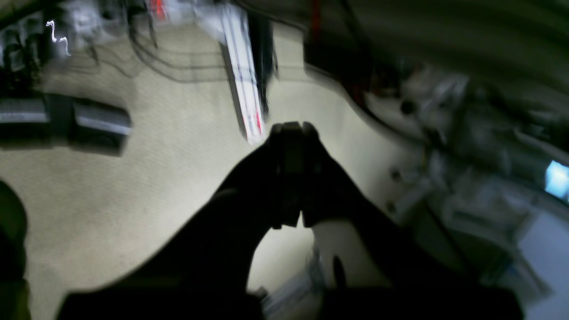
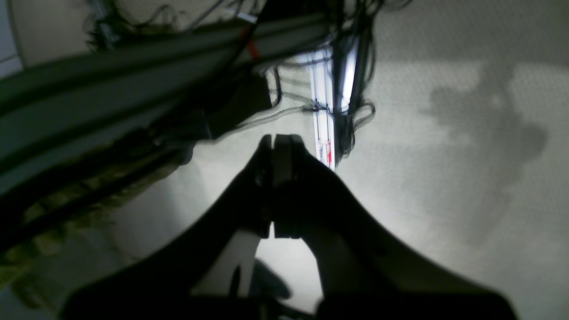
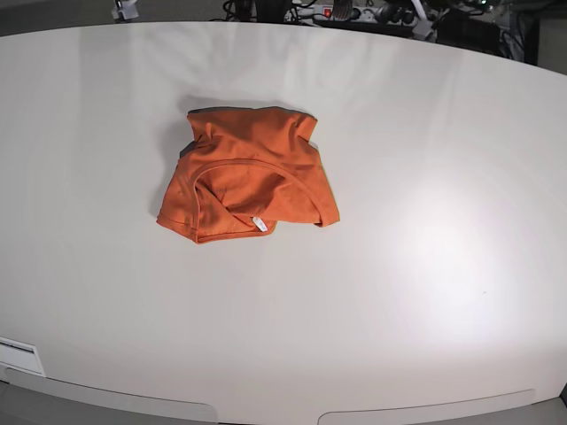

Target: Fold the T-shirt properly

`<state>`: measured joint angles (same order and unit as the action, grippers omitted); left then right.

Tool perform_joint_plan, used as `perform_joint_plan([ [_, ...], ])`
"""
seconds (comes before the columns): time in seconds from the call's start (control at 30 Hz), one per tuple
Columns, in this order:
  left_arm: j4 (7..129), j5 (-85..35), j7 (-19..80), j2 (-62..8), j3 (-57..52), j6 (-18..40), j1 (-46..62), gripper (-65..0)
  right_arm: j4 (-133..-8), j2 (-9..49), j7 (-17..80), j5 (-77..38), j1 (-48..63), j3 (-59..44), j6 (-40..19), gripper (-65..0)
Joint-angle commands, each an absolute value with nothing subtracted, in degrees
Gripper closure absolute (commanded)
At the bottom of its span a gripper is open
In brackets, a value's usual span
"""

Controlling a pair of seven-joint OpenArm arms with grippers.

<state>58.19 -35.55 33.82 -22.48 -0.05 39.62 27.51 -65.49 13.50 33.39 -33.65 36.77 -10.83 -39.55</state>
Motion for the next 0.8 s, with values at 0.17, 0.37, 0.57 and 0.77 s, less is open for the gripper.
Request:
perform_joint_plan([
  [0.17,42.85,-20.73,16.80,-18.11,4.58,40.00,15.14,0.0,-56.93,13.98,27.55,-23.86,26.48,-0.69,-31.75,0.0],
  [0.37,34.00,-9.89,3.60,-14.20,13.96,24.60,10.72,0.0,-51.59,13.80,20.12,-12.60,22.22,7.66,-20.53,0.0],
  [0.57,31.40,-13.45,-0.40,-10.50,22.90,13.54,11.25,0.0,-51.35,11.35,18.85,-3.79,22.26,11.94,-14.50,0.0],
  [0.77,31.22,-16.45,-0.45,-8.62,27.05,11.27,11.20,0.0,-51.35,10.63,18.83,-2.92,22.24,12.49,-12.71,0.0],
])
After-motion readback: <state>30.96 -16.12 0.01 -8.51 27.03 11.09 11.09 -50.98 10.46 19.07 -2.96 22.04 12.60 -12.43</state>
